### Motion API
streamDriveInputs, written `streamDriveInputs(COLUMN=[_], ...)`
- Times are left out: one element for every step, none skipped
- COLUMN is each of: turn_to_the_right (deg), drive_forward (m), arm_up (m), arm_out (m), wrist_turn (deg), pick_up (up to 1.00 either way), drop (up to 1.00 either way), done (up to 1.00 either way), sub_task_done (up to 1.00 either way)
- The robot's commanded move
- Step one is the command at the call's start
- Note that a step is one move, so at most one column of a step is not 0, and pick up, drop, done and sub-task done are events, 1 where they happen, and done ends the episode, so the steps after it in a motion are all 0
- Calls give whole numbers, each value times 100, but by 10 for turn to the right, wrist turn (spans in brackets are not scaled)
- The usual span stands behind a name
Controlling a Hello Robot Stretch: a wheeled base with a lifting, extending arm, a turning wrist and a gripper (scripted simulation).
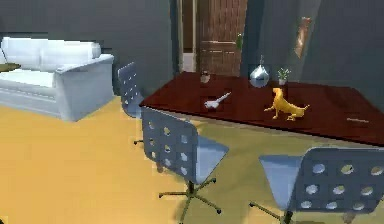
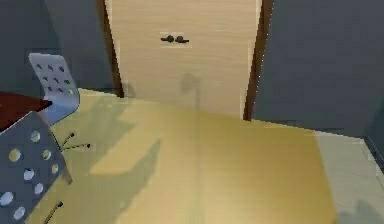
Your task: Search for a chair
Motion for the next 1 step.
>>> streamDriveInputs(turn_to_the_right=[0], drive_forward=[0], arm_up=[0], arm_out=[0], wrist_turn=[0], pick_up=[0], drop=[0], done=[100], sub_task_done=[0])
